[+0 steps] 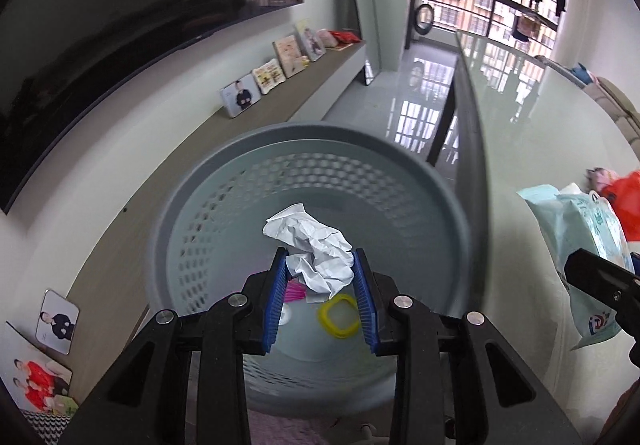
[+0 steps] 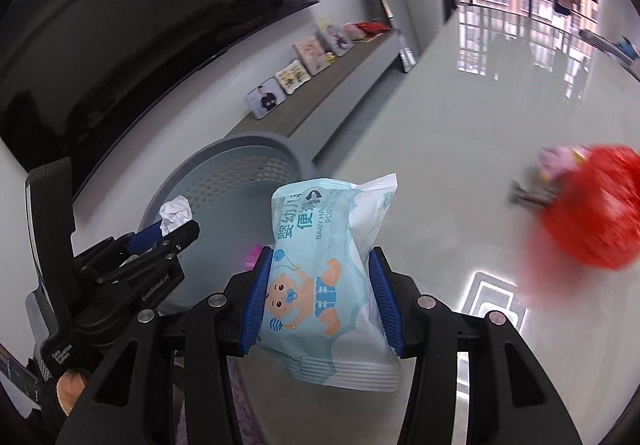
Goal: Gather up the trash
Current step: 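Carry the wipes pack and paper over the grey basket and open both tools, then move both tools back to the table toward the red bag and grey toy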
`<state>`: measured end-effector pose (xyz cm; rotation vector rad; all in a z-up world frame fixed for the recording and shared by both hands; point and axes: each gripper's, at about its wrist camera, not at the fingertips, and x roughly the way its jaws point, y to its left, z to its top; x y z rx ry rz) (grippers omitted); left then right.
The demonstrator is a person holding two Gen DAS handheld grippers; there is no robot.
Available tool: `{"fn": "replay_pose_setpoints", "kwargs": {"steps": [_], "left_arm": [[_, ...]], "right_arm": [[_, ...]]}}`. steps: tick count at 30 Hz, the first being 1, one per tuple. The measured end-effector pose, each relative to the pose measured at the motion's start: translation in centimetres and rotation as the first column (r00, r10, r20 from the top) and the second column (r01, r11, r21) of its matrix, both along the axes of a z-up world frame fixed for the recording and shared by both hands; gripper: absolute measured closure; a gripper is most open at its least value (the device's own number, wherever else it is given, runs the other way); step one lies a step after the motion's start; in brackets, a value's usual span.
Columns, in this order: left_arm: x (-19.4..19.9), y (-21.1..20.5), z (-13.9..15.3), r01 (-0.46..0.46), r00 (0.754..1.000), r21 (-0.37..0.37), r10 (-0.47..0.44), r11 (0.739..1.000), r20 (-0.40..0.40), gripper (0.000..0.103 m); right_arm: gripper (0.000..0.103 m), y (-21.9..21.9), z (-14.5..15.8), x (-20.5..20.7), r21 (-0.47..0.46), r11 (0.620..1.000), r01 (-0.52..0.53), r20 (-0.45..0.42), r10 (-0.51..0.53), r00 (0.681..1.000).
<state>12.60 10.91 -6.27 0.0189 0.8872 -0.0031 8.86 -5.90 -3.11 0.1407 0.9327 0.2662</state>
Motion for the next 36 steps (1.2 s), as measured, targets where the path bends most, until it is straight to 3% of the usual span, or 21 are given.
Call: {"fn": "replay_pose_setpoints", "kwargs": {"steps": [7, 15, 20, 22, 36], "left_arm": [[1.2, 3.2, -0.9, -0.046, 0.999, -0.008, 0.045, 0.999, -0.01, 0.07], [2.1, 4.5, -2.2, -0.068, 0.997, -0.02, 0.067, 0.998, -0.034, 0.069], [2.1, 4.6, -2.2, -0.083, 0.996, -0.021, 0.083, 0.996, -0.033, 0.044], [2.0, 4.8, -2.1, -0.093, 0.995, -0.02, 0.093, 0.995, -0.027, 0.037], [1.1, 5.6, -1.5, -0.13, 0.991, -0.005, 0.13, 0.992, -0.03, 0.03]], "right_arm": [[0.056, 5.9, -1.1, 4.8, -0.005, 0.994, -0.105, -0.013, 0.105, 0.994], [0.056, 8.0, -2.6, 7.0, 0.0, 0.99, -0.138, -0.044, 0.138, 0.989], [0.051, 8.2, -3.2, 8.1, -0.006, 0.989, -0.146, -0.037, 0.146, 0.989], [0.039, 7.8, -3.1, 7.9, -0.001, 0.991, -0.135, -0.025, 0.135, 0.991], [0.038, 7.4, -3.3, 7.5, -0.004, 0.992, -0.125, -0.012, 0.125, 0.992]]}}
